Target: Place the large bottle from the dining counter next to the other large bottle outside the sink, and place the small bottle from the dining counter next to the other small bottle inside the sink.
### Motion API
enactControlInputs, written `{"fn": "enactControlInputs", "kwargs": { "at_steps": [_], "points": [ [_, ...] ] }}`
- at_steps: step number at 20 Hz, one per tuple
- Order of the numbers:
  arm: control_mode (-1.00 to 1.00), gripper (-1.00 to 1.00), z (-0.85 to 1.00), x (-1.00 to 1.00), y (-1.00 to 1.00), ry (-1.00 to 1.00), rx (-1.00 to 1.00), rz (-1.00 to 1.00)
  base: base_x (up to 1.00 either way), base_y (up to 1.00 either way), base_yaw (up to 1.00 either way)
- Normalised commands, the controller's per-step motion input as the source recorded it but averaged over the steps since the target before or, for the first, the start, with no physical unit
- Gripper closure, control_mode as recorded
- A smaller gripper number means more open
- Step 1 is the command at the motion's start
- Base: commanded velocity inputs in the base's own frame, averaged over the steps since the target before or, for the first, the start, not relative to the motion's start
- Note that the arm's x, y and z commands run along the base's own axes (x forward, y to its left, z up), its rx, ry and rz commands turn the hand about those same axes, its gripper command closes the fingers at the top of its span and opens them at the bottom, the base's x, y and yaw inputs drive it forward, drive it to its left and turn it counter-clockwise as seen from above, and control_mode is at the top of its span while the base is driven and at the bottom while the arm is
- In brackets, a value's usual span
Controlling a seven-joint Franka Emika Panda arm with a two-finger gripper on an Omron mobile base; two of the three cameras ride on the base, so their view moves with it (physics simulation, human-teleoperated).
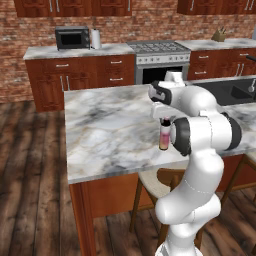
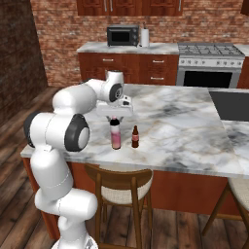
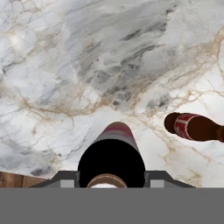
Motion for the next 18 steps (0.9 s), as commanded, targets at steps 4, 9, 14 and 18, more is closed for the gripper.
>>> {"fn": "enactControlInputs", "kwargs": {
  "at_steps": [4, 9, 14, 18],
  "points": [
    [-1.00, 1.00, 0.64, 0.00, 0.02, 0.00, 0.01, 0.00, 0.00, 0.00, 0.00],
    [-1.00, 1.00, 0.63, -0.03, 0.00, 0.00, 0.04, 0.00, 0.00, 0.00, 0.00],
    [-1.00, 1.00, 0.44, -0.39, 0.05, 0.00, 0.02, 0.00, 0.00, 0.00, 0.00],
    [-1.00, 1.00, 0.23, -0.83, 0.06, 0.00, 0.02, 0.00, 0.00, 0.00, 0.00]
  ]
}}
